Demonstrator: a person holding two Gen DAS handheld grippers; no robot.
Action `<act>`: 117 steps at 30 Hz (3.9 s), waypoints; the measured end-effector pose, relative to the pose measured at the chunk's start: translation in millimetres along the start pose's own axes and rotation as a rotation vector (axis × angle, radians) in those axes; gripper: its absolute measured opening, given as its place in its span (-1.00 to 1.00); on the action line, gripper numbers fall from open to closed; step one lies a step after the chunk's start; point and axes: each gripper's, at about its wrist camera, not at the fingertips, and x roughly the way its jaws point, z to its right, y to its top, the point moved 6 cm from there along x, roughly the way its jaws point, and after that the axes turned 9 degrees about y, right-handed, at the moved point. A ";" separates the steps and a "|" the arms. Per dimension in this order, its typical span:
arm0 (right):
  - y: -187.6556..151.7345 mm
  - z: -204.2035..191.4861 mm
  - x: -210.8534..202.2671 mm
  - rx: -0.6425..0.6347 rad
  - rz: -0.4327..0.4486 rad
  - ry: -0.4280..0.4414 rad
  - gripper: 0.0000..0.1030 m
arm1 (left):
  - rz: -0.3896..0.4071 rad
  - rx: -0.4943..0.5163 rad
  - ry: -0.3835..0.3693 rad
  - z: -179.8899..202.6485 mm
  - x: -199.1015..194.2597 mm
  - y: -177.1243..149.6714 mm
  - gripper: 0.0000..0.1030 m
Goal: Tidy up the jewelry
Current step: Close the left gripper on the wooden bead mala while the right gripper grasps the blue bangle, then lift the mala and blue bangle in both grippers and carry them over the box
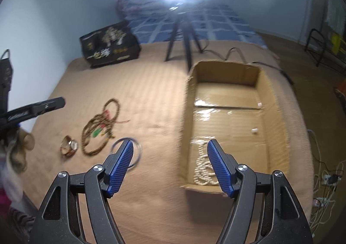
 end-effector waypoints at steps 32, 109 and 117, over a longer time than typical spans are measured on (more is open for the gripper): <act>-12.1 -43.1 109.2 0.049 -0.240 0.072 0.37 | -0.232 0.019 0.075 -33.5 101.3 -31.6 0.01; -25.8 -75.0 137.3 0.019 -0.288 0.035 0.39 | -0.161 -0.029 0.038 -41.6 86.5 -17.7 -0.92; -9.4 -68.8 116.7 0.015 -0.233 0.043 0.39 | -0.103 -0.031 -0.005 -29.4 63.1 -4.7 -0.92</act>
